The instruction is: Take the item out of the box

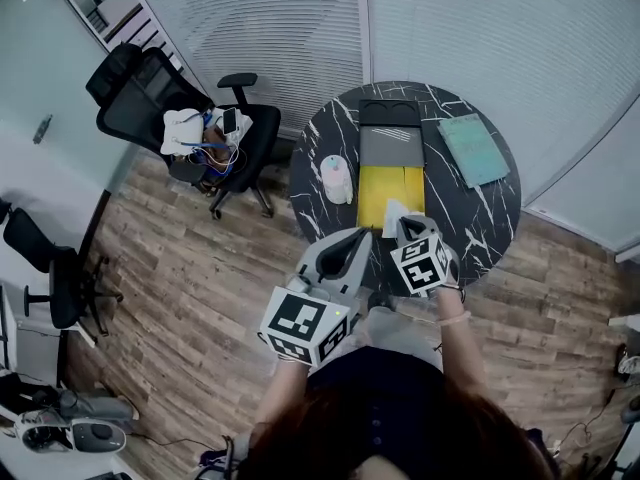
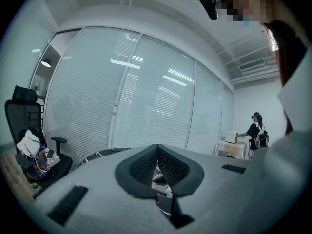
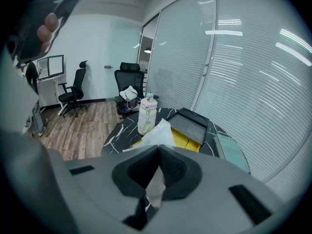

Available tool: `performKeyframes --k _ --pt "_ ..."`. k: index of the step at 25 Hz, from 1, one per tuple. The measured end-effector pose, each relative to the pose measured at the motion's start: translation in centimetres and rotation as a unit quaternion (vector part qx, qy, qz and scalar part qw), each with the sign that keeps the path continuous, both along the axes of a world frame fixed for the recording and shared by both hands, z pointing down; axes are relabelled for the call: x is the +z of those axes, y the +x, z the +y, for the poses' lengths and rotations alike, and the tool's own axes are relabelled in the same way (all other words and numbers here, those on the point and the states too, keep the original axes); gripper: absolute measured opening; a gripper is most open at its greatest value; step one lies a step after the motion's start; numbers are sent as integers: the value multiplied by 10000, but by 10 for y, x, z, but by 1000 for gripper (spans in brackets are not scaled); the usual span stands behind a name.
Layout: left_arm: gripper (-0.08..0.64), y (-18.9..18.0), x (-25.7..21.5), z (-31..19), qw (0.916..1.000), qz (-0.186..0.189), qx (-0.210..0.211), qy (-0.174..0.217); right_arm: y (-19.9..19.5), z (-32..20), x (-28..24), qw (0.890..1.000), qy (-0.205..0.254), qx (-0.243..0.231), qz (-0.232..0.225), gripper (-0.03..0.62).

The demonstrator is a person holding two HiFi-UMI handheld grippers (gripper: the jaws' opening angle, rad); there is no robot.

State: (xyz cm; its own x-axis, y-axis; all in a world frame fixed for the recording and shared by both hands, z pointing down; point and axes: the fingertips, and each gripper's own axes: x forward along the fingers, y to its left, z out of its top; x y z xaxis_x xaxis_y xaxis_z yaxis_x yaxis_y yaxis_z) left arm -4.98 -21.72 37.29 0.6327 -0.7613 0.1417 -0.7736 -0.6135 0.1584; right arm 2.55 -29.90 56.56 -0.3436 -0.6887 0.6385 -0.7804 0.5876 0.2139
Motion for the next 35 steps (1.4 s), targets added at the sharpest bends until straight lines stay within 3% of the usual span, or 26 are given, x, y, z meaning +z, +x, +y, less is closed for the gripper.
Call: performKeyframes --k 35 --pt "26 -33 -17 146 9991 215 -10 360 -13 135 -99 9910 1187 459 -407 25"
